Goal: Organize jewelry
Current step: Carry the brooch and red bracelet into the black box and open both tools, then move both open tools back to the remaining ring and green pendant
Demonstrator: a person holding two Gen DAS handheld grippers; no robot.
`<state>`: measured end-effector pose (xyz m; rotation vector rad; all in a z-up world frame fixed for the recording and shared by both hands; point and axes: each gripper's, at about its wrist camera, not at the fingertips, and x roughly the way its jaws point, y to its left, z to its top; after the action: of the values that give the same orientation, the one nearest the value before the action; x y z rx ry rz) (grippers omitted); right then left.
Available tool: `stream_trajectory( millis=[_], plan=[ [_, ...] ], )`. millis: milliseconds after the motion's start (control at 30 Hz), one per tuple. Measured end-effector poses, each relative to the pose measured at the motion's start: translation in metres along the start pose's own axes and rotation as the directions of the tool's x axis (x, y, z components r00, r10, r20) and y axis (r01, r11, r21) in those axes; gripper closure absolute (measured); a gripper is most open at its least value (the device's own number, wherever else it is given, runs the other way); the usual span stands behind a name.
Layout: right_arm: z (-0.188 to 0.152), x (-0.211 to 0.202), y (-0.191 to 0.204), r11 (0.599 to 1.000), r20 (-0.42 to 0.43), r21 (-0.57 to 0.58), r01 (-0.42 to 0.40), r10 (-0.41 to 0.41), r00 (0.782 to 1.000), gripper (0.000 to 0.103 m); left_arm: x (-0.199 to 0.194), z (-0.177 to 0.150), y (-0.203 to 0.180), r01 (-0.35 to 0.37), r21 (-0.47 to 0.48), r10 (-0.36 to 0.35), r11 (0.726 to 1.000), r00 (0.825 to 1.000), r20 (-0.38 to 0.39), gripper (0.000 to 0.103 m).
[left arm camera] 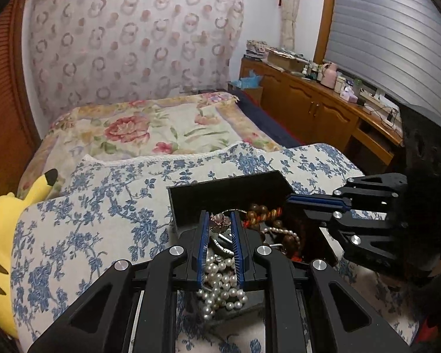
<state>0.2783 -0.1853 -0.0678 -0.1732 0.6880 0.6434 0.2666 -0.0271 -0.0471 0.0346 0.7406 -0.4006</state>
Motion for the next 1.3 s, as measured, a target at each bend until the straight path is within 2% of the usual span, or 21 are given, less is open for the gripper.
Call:
stream_trajectory(
  millis=[67,300,367,400,433,567,667,833,967,1033,1100,1133,1200,1300],
  plan=[
    [0.0,-0.004,-0.001,1.0,0.024,-0.003,0.001,-0.001,1.0,0.091,0.003,0.001,0.0,-0.004,0.001,0.004,1.0,1.0,0.0,0.089],
    [-0.001,-0.008,-0.009,1.0,0.039,0.007,0.003,-0.003,0.999,0.091,0.014,0.007,-0.003,-0.036,0.007,0.036,0.999,0.999,-0.006,0.088],
    [-0.001,-0.008,-0.009,1.0,0.041,0.007,0.002,-0.002,0.999,0.091,0.015,0.007,-0.002,-0.048,0.007,0.049,0.999,0.999,-0.005,0.078],
    [-0.001,-0.009,-0.009,1.0,0.042,0.004,0.007,-0.007,0.999,0.091,0.015,0.007,-0.002,-0.051,0.005,0.051,0.999,0.999,-0.004,0.069],
    [-0.001,-0.009,-0.009,1.0,0.043,0.003,0.009,-0.009,0.999,0.091,0.015,0.007,-0.002,-0.047,0.003,0.047,0.999,0.999,-0.002,0.065],
    [0.002,-0.012,-0.008,1.0,0.051,0.002,0.021,-0.021,0.998,0.091,0.011,0.005,-0.001,-0.057,-0.004,0.057,0.998,0.998,0.005,0.063],
    [0.004,-0.019,-0.008,0.999,0.056,0.003,0.036,-0.036,0.998,0.091,0.005,0.003,-0.001,-0.067,-0.005,0.067,0.998,0.998,0.011,0.058],
    [0.003,-0.033,0.0,0.998,0.051,0.002,0.055,-0.055,0.997,0.091,-0.019,-0.01,-0.001,-0.087,-0.012,0.087,0.996,0.995,0.042,0.042],
    [-0.012,-0.045,0.011,0.998,0.03,0.002,0.07,-0.07,0.997,0.091,-0.039,-0.026,0.001,-0.102,-0.024,0.103,0.994,0.993,0.052,0.03],
    [-0.022,-0.051,0.017,0.997,0.021,0.006,0.074,-0.074,0.997,0.091,-0.048,-0.034,0.001,-0.123,-0.026,0.125,0.992,0.991,0.054,0.018],
    [-0.032,-0.058,0.021,0.997,0.015,0.014,0.076,-0.076,0.997,0.09,-0.056,-0.043,0.0,-0.138,-0.026,0.139,0.99,0.989,0.054,0.016],
    [-0.037,-0.061,0.024,0.997,0.01,0.018,0.076,-0.076,0.997,0.088,-0.061,-0.049,-0.001,-0.147,-0.027,0.148,0.989,0.988,0.05,0.014],
    [-0.05,-0.068,0.032,0.996,-0.001,0.021,0.081,-0.081,0.997,0.07,-0.069,-0.061,-0.003,-0.159,-0.027,0.16,0.987,0.986,0.048,0.012],
    [-0.068,-0.075,0.041,0.996,-0.023,0.028,0.082,-0.081,0.996,0.07,-0.079,-0.078,-0.006,-0.149,-0.025,0.15,0.989,0.988,0.04,0.012]
  ],
)
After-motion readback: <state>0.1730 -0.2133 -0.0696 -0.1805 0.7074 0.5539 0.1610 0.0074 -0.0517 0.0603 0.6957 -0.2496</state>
